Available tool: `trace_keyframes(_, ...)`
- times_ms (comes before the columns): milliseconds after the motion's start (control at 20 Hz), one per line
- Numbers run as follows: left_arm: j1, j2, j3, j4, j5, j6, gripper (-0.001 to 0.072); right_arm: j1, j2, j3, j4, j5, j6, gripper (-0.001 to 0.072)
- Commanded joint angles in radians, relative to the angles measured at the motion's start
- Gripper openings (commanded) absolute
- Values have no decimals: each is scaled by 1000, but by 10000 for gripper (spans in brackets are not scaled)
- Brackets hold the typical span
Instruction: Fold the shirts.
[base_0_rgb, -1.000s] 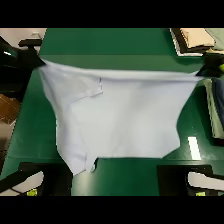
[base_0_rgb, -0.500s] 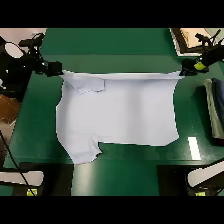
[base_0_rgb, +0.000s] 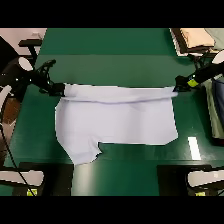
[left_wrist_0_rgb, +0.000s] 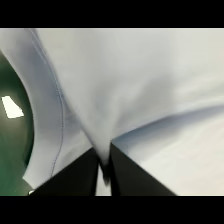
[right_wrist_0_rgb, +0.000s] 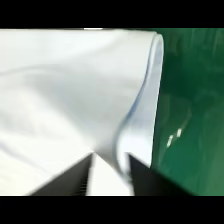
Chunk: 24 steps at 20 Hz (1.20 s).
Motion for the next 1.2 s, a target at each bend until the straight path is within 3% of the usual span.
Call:
trace_keyframes(0, 0, 13, -39, -2, -31, -18, 477, -6, 26, -72, 82, -43, -1, 395)
trace_keyframes(200, 0, 181, -118, 101, -76, -35, 479, -27, 154, -108, 105, 19, -29, 394)
trace_keyframes(600, 0, 684, -711, 142, -78, -209, 478, -29, 504, -402, 122, -78, -31, 394)
trace_keyframes(850, 0, 733, -882, 32, -89, -223, 479, -29, 576, -444, 122, -116, -31, 394)
trace_keyframes(1150, -1, 733, -941, -94, 11, -213, 478, -29, 583, -444, 122, -113, -31, 388)
